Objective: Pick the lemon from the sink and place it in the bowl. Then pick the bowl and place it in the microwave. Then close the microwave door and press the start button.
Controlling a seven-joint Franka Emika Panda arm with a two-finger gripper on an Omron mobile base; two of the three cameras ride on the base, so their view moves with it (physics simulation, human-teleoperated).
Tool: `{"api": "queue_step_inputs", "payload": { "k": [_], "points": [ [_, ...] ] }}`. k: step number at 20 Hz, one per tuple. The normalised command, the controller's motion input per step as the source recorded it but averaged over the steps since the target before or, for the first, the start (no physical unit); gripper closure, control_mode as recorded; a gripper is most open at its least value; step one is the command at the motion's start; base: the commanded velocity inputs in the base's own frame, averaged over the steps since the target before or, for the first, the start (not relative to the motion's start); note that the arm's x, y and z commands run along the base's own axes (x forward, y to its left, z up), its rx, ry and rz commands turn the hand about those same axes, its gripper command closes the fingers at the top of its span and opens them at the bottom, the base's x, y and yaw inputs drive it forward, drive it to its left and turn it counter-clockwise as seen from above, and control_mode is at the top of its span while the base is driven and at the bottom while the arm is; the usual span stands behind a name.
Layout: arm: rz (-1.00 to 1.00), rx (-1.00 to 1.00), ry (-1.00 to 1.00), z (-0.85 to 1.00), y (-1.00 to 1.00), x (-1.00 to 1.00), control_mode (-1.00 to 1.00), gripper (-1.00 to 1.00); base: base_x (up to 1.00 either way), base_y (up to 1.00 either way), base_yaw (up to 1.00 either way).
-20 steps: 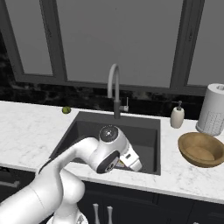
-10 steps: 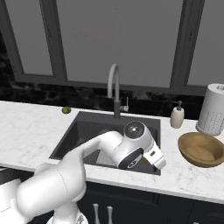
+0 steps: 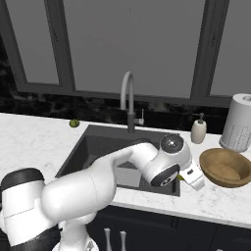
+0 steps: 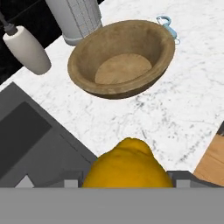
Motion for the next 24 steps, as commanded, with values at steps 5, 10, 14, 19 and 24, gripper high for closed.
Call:
{"api": "queue_step_inputs", "payload": {
  "k": [5, 10, 14, 19, 24],
  "points": [
    [-0.09, 0.0, 0.0, 0.04, -0.29, 0.24, -1.0, 1.0, 0.0, 0.0, 0.0],
    [-0.07, 0.0, 0.0, 0.0, -0.35, 0.19, -1.0, 1.0, 0.0, 0.0, 0.0],
    [-0.04, 0.0, 0.0, 0.0, -0.26, 0.33, -1.0, 1.0, 0.0, 0.0, 0.0],
    [0.0, 0.0, 0.0, 0.0, -0.34, 0.37, -1.0, 1.0, 0.0, 0.0, 0.0],
    [0.0, 0.01, 0.0, -0.01, -0.41, 0.28, -1.0, 1.0, 0.0, 0.0, 0.0]
  ]
}}
